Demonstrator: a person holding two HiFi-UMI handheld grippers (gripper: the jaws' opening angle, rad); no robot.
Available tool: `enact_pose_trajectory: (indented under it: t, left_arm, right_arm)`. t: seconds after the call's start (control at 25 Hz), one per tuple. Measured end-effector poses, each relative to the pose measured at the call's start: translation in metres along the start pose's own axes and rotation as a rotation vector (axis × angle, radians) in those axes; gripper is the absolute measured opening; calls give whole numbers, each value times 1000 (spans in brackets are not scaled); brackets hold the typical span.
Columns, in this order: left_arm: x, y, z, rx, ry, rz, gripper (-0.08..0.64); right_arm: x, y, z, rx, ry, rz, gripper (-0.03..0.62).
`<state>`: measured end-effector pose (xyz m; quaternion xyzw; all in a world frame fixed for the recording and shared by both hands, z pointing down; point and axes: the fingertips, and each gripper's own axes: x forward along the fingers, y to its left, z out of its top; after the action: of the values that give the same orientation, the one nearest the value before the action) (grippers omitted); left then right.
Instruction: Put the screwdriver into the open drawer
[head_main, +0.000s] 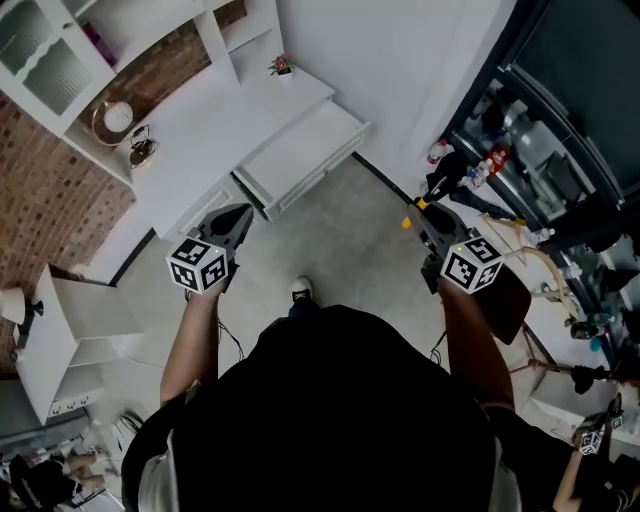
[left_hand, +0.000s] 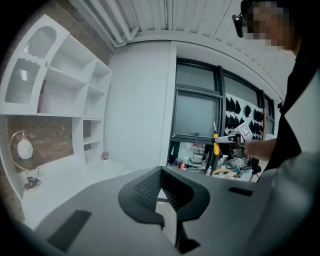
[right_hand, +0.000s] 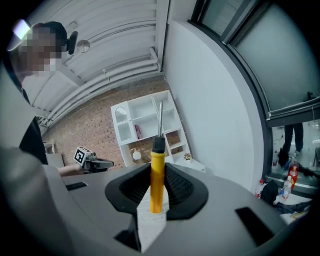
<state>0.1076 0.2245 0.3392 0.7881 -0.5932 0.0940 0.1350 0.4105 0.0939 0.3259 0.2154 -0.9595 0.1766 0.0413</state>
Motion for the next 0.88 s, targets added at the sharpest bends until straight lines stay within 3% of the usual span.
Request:
enact_pose_trajectory:
  t: [0.88]
  left_arm:
    - [86,150,43,8,15,-61,17]
  right_arm:
    - [131,-49,40,15,-21,-94,94]
